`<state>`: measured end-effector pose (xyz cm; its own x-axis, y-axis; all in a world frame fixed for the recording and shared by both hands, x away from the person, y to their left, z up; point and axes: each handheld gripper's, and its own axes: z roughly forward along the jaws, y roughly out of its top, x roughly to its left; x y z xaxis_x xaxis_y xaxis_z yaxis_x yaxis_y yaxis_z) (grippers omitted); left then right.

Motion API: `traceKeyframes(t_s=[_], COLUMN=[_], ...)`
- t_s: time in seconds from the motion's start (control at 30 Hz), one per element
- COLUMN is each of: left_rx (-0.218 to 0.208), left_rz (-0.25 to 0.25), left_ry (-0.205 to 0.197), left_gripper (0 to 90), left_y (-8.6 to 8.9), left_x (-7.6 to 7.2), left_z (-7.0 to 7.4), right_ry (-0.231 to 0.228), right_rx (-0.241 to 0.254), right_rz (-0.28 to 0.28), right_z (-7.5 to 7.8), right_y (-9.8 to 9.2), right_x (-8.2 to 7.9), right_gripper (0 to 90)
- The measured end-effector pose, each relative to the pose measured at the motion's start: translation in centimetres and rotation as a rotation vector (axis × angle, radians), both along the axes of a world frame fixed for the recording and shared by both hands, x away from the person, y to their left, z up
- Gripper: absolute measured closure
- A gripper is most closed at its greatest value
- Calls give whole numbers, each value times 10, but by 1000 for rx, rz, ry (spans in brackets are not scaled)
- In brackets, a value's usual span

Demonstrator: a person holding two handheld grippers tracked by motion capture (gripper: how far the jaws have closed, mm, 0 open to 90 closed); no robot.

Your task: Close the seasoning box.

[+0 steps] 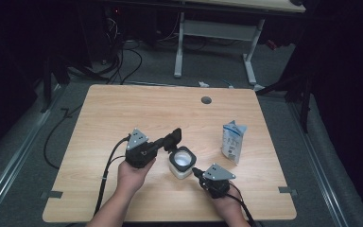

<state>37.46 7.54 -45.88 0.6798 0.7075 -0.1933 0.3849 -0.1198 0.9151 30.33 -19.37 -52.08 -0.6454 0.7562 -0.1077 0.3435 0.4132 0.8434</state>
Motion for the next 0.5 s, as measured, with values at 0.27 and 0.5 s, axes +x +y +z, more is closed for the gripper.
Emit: traceKeyframes(t_s=[0.27,0.5], left_rx=[0,17], left_rz=[-30,-49], left_ry=[-4,-17], left_gripper=[900,900], left_y=[-7,-13], left_x=[-8,-16], left_z=[-5,-8], right_ry=[-6,-2], right_rx=[-8,-9], right_rz=[0,3], right_z=[0,0], right_y=[0,1], right_x=[0,-1], right_gripper=[900,900])
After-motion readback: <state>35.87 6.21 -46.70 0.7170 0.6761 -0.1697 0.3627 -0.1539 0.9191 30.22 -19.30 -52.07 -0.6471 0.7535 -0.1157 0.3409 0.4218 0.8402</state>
